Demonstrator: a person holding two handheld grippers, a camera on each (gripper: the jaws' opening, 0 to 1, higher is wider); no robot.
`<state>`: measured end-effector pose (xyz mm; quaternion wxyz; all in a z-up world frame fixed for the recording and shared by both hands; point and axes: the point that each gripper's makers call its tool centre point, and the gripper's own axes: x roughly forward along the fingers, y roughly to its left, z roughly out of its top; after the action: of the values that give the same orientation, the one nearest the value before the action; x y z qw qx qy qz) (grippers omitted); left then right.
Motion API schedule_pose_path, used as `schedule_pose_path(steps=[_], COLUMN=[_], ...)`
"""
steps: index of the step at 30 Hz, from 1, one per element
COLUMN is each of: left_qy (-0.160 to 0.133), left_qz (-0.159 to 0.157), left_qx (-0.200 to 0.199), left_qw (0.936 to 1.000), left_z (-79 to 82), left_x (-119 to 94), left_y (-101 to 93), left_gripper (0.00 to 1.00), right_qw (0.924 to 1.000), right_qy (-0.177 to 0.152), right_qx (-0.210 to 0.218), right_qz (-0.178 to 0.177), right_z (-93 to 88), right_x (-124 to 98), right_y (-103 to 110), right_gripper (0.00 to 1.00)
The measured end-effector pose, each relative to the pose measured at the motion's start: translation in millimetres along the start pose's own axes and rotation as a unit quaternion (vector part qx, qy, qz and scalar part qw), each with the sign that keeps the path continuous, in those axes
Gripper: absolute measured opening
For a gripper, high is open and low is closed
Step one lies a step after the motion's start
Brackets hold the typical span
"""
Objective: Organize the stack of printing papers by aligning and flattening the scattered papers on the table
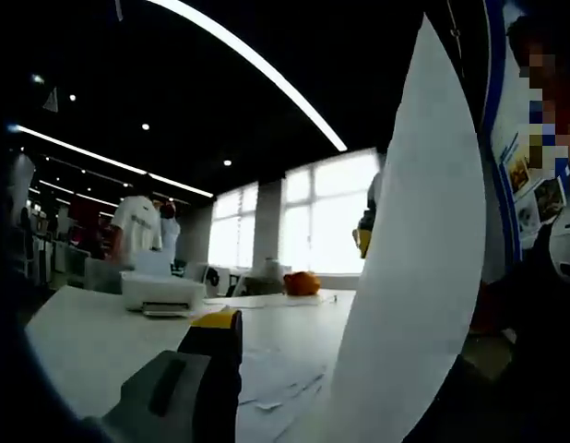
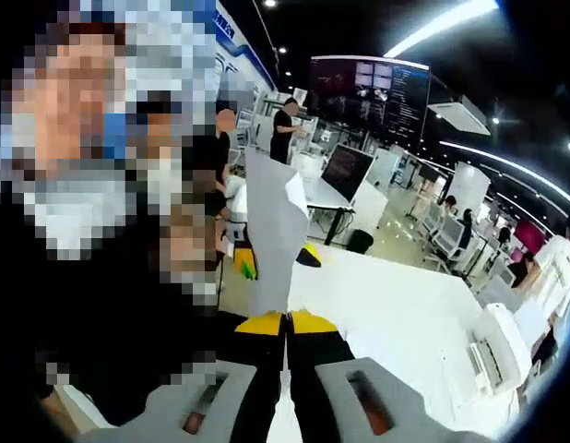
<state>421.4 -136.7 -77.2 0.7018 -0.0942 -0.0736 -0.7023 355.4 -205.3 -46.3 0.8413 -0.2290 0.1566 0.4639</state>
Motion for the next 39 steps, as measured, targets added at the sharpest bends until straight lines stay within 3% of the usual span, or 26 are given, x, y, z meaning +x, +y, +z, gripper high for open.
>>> schedule_pose_path(steps=[5, 11, 23, 39], left_qy=[-0.003, 0.028, 0.051, 0.056], left_qz=[0.001, 0.023, 0.038, 0.031], left_qx=[0.003, 0.036, 0.041, 0.034], left_qw=[1.0000, 0.9987, 0.9971, 0.9974], left_z=[2.5, -10.3, -25.1, -30.0], left_x=[0.0, 4.7, -0.2, 3.5], left_y=[2.0, 12.0, 23.9, 22.6], left_gripper=[0.55, 0.52, 0.50, 0.47], right_qw=[0.9999, 0.9989, 0.9985, 0.9969], right_qy=[-0.006, -0.037, -0.029, -0.039], right_qx=[0.011, 0.026, 0.041, 0.065], right_qz=[-0.001, -0.010, -0.018, -0.022], right_z=[-2.5, 0.6, -28.0, -51.2], right_x=[8.9, 16.5, 41.0, 52.6], right_y=[-6.0, -15.6, -23.8, -24.0], right_gripper=[0.00, 0.00, 0.00, 0.00])
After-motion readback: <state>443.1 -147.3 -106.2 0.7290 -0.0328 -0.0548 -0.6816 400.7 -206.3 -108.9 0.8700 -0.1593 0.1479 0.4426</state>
